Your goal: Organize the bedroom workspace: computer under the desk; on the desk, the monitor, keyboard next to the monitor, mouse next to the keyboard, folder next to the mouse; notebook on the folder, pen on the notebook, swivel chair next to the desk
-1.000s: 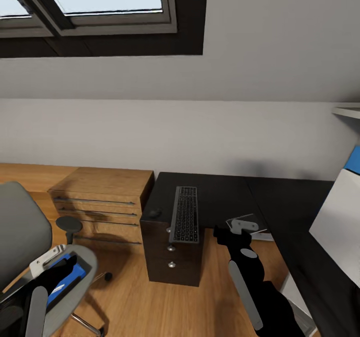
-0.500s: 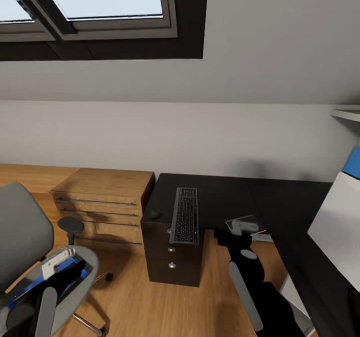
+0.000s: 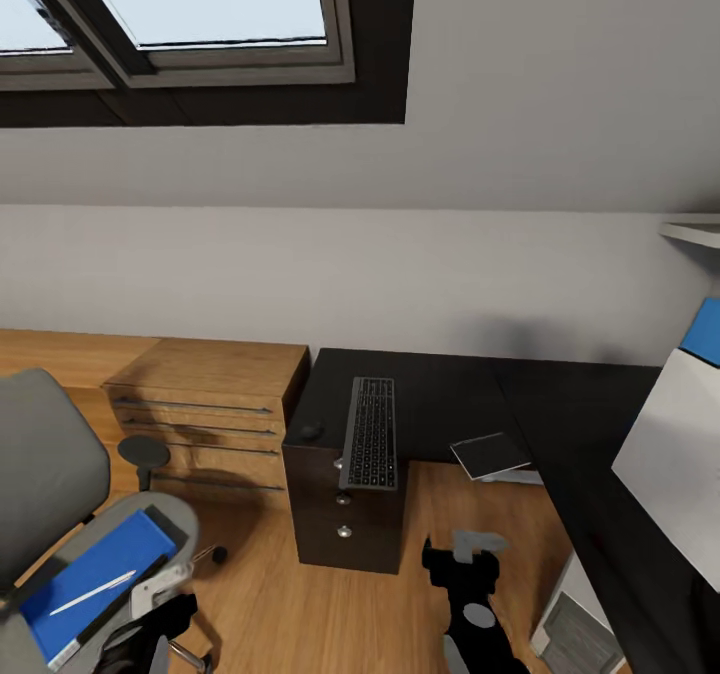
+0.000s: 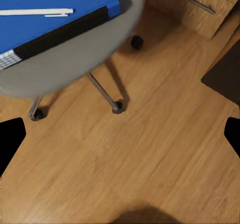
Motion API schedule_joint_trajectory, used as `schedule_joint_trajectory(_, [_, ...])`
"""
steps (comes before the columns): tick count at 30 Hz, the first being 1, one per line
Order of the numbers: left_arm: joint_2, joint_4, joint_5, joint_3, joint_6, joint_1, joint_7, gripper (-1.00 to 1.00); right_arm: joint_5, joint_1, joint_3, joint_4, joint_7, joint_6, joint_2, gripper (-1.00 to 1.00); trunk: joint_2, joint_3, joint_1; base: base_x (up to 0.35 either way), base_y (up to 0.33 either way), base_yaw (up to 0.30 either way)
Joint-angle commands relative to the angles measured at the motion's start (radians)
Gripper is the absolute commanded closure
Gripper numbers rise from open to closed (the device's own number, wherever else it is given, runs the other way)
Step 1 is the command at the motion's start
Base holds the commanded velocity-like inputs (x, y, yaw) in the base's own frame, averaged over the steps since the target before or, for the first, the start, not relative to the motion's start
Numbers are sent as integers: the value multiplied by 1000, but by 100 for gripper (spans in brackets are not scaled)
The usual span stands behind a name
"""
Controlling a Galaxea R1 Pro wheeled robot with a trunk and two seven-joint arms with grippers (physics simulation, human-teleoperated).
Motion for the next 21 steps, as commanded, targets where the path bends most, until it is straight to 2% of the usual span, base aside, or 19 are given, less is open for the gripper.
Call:
schedule_joint_trajectory(1, [-2,28,-17,-2,-23,-1,0,-100,-3,1,4,29,-7,-22,0,-100,6,2,-4,0,0,0])
schedule_joint_trajectory(2, [-6,179,-99,-32,-146,0,4,-100,6,8,9,185,-6,-161,2,-100,13,5,-7,0,0,0])
schedule_joint_trajectory(5, [-7,265,-146,-47,-215,1,8,-100,8,9,10,267,-6,-246,2,-100,34,14,-19,0,0,0])
schedule_joint_trajectory(6, [-7,316,-170,-53,-261,1,10,-100,9,10,10,313,-5,-298,2,-100,41,17,-23,0,0,0])
schedule_joint_trajectory(10, [-7,397,-196,-60,-336,1,11,-100,10,10,9,384,-5,-385,2,-100,69,30,-38,0,0,0])
schedule_joint_trajectory(11, [-8,440,-205,-62,-371,1,11,-100,10,11,9,425,-5,-436,2,-100,69,30,-38,0,0,0])
schedule_joint_trajectory(19, [-1,555,-212,-63,-403,1,11,-100,8,11,10,570,-1,-558,2,-100,69,30,-38,0,0,0])
schedule_joint_trajectory(21, [7,593,-210,-62,-407,1,10,-100,8,11,11,628,1,-618,3,-100,69,30,-38,0,0,0])
